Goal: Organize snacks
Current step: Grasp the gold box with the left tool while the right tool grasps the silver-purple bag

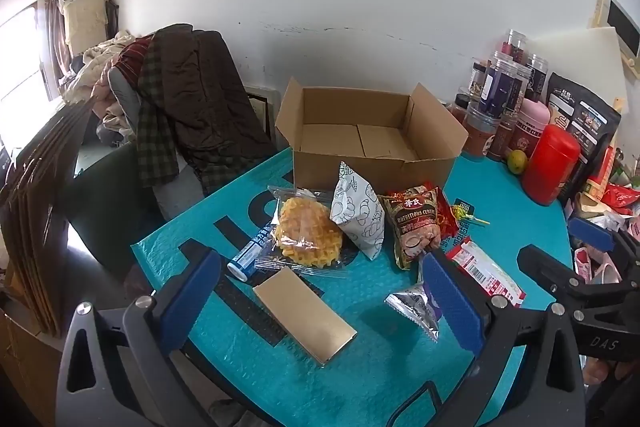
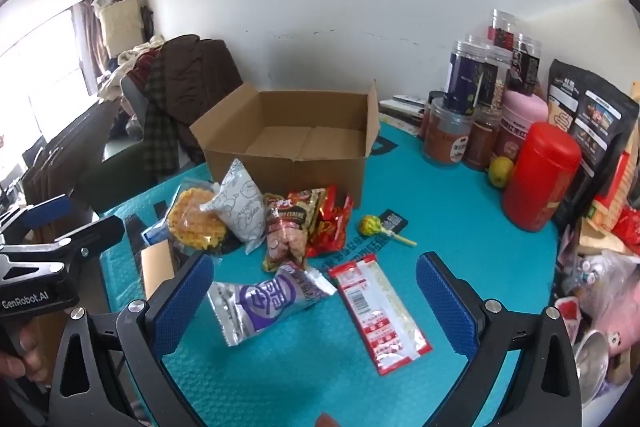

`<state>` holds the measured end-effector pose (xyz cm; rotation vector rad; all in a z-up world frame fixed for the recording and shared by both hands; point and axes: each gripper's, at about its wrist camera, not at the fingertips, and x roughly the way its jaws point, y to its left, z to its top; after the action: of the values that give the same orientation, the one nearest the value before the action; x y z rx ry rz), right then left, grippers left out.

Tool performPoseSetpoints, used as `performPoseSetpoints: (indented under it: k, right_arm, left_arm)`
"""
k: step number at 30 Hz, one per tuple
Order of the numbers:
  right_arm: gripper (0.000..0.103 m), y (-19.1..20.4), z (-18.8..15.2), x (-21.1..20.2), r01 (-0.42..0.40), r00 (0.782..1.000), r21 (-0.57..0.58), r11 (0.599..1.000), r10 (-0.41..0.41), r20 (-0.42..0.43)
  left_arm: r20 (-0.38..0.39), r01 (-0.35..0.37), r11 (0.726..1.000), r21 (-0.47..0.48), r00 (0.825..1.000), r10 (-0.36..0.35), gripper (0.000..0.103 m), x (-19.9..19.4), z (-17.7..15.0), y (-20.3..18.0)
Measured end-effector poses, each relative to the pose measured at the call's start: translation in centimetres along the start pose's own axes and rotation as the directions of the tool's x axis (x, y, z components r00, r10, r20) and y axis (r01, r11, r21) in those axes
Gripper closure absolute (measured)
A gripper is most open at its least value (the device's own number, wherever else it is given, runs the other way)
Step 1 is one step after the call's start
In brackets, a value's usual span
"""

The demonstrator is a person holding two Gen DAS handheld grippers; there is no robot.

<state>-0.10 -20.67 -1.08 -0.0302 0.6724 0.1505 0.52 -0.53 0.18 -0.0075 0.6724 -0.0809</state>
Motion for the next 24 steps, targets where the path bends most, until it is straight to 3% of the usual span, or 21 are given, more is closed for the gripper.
performPoseSetpoints:
  k: [10,16,20,24]
  right_arm:
    - [0.000,0.8,-2.1,1.4,0.022,0.999,0.043,0.999,-0.021,-0.027]
    - [0.000,1.6,-3.9,3.1,0.043,0.997,0.062,0.997,-0.039,-0.062]
    - [0.000,1.8,-5.2,4.1,0.074,0.989,0.071,0.995,-0.064,-0.131]
    - [0.000,1.9,-6.1,4.9,0.071,0.990,0.095,0.993,-0.058,-0.132]
  left_arm:
    - [-0.032,0.037,0.999,0.011,0.999,-0.036,0.000,1.6,-1.2,1.0]
    - [-0.088,0.057,0.998,-0.009,0.994,-0.057,0.000,3.3,-2.7,1.7]
    - [-0.137,0.088,0.996,-0.024,0.986,-0.091,0.000,4.6,-4.1,2.1]
    - [-0.186,0.087,0.996,-0.027,0.978,-0.091,0.000,6.3,-5.0,2.1]
